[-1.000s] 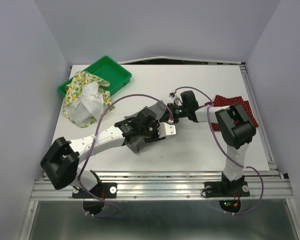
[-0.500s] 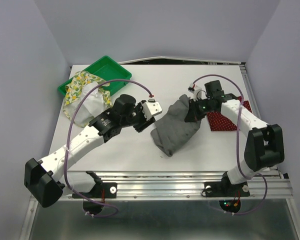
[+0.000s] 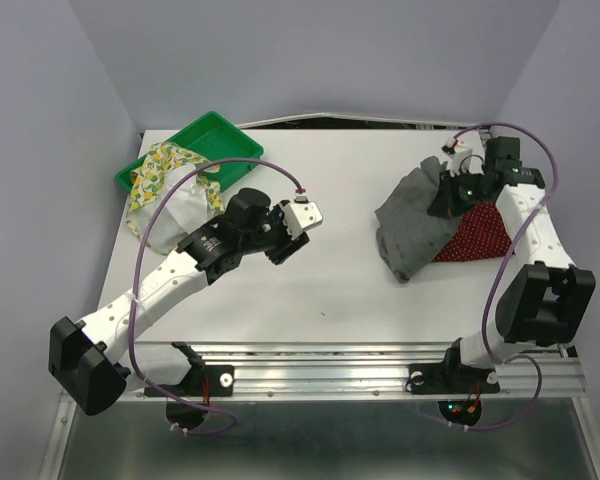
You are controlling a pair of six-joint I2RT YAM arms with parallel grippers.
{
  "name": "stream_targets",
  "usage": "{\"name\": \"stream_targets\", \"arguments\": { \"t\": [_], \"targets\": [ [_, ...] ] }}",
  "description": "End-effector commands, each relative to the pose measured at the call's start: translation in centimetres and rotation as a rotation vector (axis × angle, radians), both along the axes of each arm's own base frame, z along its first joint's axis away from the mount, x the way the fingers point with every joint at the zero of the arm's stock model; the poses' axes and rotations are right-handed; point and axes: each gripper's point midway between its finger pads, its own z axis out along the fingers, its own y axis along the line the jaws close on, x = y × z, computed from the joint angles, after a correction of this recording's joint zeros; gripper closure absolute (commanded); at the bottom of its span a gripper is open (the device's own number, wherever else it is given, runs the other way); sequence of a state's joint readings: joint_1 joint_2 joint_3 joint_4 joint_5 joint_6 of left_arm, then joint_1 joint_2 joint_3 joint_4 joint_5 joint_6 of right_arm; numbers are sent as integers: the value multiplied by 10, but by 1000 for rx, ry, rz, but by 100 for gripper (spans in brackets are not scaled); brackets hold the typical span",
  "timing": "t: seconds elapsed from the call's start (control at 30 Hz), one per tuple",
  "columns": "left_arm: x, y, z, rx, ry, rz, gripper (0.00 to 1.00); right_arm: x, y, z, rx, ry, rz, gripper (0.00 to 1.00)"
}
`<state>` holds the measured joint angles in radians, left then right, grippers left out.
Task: Fold and stack the skirts
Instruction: Neatly place the folded skirt to the corner
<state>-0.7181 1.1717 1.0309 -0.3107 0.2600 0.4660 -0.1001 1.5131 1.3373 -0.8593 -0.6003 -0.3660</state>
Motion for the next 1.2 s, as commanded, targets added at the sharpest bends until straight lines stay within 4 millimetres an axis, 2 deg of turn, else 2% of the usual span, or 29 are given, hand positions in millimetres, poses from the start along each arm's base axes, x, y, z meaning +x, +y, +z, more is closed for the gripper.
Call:
{"name": "stream_targets", "arguments": {
  "t": [0.0, 0.2, 0.37, 0.5, 0.6, 0.77, 1.0, 1.13, 1.17],
  "targets": [
    [2, 1, 9, -11, -23, 2, 43, 18, -23, 31, 1, -102, 26, 99],
    [3, 2, 6, 2, -14, 2, 43, 33, -56, 53, 41, -148, -19, 99],
    [5, 2, 3, 19, -9, -1, 43, 30, -88, 40, 93, -114, -74, 99],
    [6, 3, -3, 33, 0, 2, 43, 22, -102, 16, 165, -73, -98, 99],
    [7, 3, -5, 42, 5, 3, 43, 16, -101, -10, 244, -38, -83, 99],
    [6, 6, -11, 70, 29, 6, 43, 14, -120, -57, 341, 0, -109, 99],
    [7, 8, -19, 95, 51, 13, 43, 21, -152, -90, 319, 9, -156, 96],
    [8, 5, -21, 90, 60, 14, 43, 27, -170, -102, 254, 19, -211, 91],
    [9, 5, -20, 86, 59, 17, 43, 28, -174, -104, 237, 18, -226, 86]
  ]
}}
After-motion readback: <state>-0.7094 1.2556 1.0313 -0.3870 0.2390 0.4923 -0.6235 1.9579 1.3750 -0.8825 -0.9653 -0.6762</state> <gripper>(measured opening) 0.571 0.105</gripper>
